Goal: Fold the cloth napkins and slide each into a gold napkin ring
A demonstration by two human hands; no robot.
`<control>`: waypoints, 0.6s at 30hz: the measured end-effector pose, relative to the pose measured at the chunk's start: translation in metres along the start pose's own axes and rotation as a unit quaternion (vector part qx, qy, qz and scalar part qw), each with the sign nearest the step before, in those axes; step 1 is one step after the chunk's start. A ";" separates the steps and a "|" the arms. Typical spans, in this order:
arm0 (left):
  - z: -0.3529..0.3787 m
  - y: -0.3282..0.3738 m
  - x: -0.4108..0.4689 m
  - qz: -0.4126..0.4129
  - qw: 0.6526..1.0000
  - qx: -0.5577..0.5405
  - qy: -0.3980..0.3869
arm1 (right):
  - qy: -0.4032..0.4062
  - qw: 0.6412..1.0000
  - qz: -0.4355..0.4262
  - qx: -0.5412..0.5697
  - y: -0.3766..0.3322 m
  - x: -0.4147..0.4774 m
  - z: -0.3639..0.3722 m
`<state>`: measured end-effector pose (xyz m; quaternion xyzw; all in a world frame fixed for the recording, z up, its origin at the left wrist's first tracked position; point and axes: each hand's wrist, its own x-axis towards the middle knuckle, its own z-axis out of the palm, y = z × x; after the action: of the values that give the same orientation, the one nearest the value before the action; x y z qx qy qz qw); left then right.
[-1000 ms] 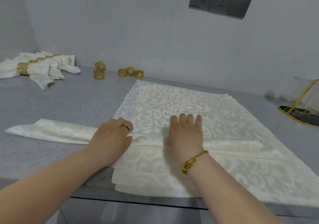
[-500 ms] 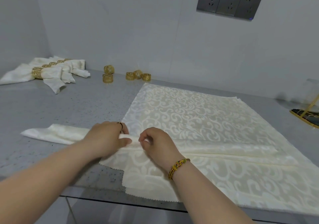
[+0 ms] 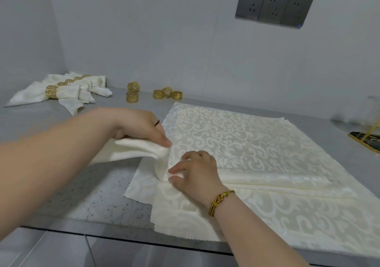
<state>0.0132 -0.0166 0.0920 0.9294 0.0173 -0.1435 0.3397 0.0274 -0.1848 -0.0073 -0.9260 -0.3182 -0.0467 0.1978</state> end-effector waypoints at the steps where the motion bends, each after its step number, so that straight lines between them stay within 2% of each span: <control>1: 0.008 0.010 0.005 0.011 1.000 -0.009 0.002 | -0.017 1.000 0.003 -0.006 0.001 -0.002 -0.001; 4: 0.034 0.027 0.018 0.017 0.999 -0.043 -0.004 | -0.056 0.998 -0.002 0.031 0.004 -0.008 -0.001; 7: 0.054 0.024 0.030 0.021 0.997 -0.079 -0.016 | -0.030 0.982 -0.012 0.187 0.012 -0.019 -0.009; 10: 0.063 0.016 0.035 0.025 0.990 -0.138 -0.005 | 0.045 0.991 0.041 0.118 0.035 -0.033 -0.029; 12: 0.068 0.015 0.036 0.020 0.992 -0.121 -0.002 | 0.061 0.990 0.075 0.099 0.057 -0.046 -0.039; 14: 0.073 0.021 0.034 0.011 0.998 -0.054 -0.016 | 0.027 0.984 0.103 0.142 0.068 -0.053 -0.043; 16: 0.075 0.028 0.029 0.021 0.998 -0.014 -0.065 | 0.007 0.976 0.117 0.184 0.074 -0.056 -0.040; 18: 0.074 0.031 0.026 0.029 0.992 -0.034 -0.114 | 0.013 0.968 0.125 0.215 0.077 -0.057 -0.037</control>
<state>0.0234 -0.0894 0.0502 0.8948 -0.0433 -0.2378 0.3753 0.0303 -0.2873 -0.0119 -0.8932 -0.1999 0.0356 0.4012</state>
